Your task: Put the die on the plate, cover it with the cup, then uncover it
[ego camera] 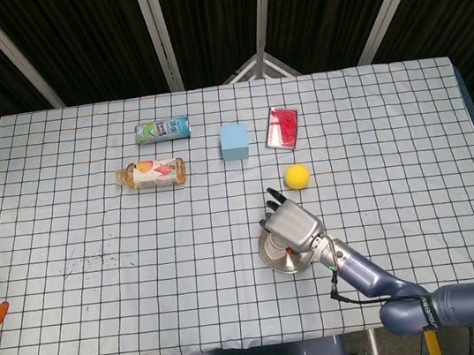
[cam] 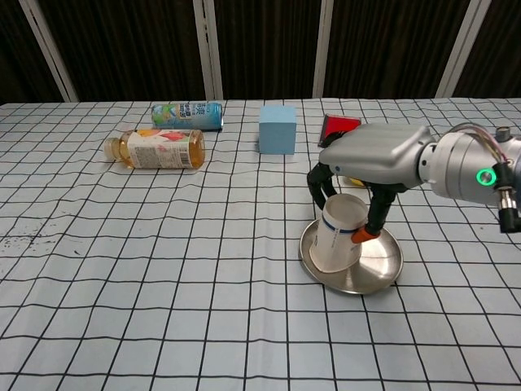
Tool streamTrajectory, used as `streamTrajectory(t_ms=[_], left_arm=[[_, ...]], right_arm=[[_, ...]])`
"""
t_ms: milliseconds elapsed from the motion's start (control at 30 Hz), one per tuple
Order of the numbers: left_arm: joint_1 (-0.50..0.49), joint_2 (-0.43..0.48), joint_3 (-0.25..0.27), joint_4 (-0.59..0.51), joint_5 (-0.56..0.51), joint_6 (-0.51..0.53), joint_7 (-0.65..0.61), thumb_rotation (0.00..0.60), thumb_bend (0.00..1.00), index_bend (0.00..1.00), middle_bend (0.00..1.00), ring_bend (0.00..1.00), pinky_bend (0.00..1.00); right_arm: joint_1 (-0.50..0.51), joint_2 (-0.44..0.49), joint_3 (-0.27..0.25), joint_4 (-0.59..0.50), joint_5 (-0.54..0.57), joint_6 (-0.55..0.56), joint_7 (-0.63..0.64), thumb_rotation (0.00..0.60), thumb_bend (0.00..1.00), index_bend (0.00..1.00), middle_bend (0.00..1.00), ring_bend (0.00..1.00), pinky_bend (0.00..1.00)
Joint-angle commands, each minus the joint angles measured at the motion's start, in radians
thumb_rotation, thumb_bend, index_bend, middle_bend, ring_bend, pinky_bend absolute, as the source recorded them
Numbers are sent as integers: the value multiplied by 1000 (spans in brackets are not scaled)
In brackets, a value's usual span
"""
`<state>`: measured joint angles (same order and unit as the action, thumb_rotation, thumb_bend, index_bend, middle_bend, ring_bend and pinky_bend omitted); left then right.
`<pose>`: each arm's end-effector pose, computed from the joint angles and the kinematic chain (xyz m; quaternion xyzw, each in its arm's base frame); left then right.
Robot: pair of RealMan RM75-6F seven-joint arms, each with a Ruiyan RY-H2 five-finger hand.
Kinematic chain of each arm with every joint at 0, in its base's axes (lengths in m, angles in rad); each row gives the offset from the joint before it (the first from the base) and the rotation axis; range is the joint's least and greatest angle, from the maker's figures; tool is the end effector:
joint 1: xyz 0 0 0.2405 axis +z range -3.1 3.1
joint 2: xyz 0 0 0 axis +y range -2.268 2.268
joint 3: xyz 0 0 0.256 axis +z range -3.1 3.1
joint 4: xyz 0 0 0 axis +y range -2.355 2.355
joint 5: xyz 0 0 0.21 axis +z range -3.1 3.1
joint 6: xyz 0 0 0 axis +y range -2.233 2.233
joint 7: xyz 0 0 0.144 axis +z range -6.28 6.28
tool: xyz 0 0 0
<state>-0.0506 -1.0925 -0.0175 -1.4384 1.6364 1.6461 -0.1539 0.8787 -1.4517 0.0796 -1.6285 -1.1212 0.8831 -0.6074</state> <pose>-0.3248 0.1634 0.1920 -0.6150 -0.3194 -0.4275 0.5806 -0.1086 -0.3254 -0.0181 0.8527 -0.2255 0.2961 0.3665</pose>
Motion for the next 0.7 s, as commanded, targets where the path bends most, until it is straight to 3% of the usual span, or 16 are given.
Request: streamTrajectory(t_ms=[33,367,700], left_arm=[[-1,0,0,-1,0,-1,2,600,385,230,0,0,23],[-2,-3,1,-4,0,-6,17,600,385,239,0,0,23],[-1,-2,2,-7,-1,-5,16,600,385,241,0,0,24]], right_arm=[[-20,-36,0,59,-45,38,40,600,504,646,501,223,0],[-46,-65,-17,161,-81,77,37,600,505,656,506,226,0],[-55,-8,-39,138,-57,39,14,600,505,690,506,226,0]])
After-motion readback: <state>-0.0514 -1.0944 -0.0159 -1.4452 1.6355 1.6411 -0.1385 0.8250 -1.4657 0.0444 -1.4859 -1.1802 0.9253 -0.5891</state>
